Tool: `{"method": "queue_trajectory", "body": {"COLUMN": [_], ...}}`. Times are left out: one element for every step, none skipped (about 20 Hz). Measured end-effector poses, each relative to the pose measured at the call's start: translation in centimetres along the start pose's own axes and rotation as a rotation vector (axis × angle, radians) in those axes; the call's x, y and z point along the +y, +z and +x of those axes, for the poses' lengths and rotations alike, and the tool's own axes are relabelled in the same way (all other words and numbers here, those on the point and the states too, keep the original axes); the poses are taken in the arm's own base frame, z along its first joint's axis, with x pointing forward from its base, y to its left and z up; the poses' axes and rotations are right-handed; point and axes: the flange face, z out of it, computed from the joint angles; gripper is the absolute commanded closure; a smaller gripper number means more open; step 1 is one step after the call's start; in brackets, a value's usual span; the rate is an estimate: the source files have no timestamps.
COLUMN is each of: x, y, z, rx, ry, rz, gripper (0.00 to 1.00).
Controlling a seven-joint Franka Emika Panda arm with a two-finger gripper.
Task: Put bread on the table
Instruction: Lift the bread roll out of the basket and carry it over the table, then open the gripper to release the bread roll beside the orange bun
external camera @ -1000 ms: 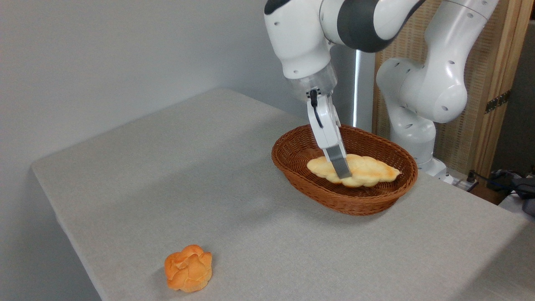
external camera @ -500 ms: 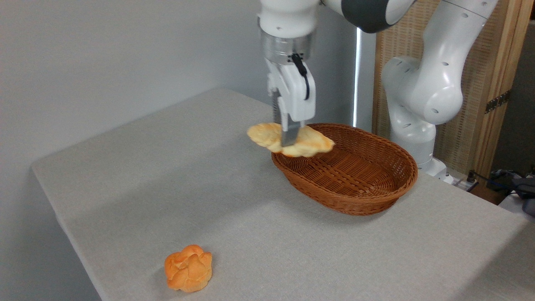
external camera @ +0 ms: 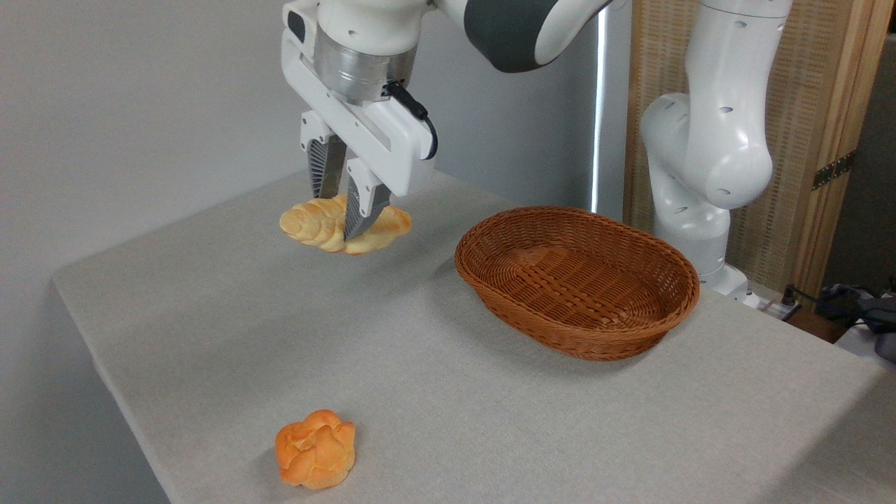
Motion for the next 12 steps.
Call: {"method": "queue_trajectory", "body": {"x": [0.16, 0.26, 0.29, 0.28, 0.27, 0.26, 0.26, 0.26, 0.26, 0.27, 0.27, 0.27], "y": [0.19, 0.25, 0.22, 0.18, 0.14, 0.10, 0.08, 0.07, 0.05, 0.02, 0.00, -0.01], "z": [0.20, 0.32, 0.38, 0.40, 0.42, 0.43, 0.44, 0.45, 0.45, 0.47, 0.47, 0.48], "rx": [0.001, 0.002, 0.004, 0.006, 0.007, 0.008, 0.008, 0.008, 0.009, 0.009, 0.010, 0.010], "ry": [-0.005, -0.006, -0.005, -0.005, -0.005, -0.005, -0.005, -0.005, -0.005, -0.005, -0.005, -0.005], "rz": [-0.003, -0.003, -0.001, 0.000, 0.001, 0.002, 0.002, 0.002, 0.003, 0.003, 0.003, 0.003], "gripper": [0.00, 0.00, 0.00, 0.00, 0.00, 0.00, 0.00, 0.00, 0.00, 0.00, 0.00, 0.00]}}
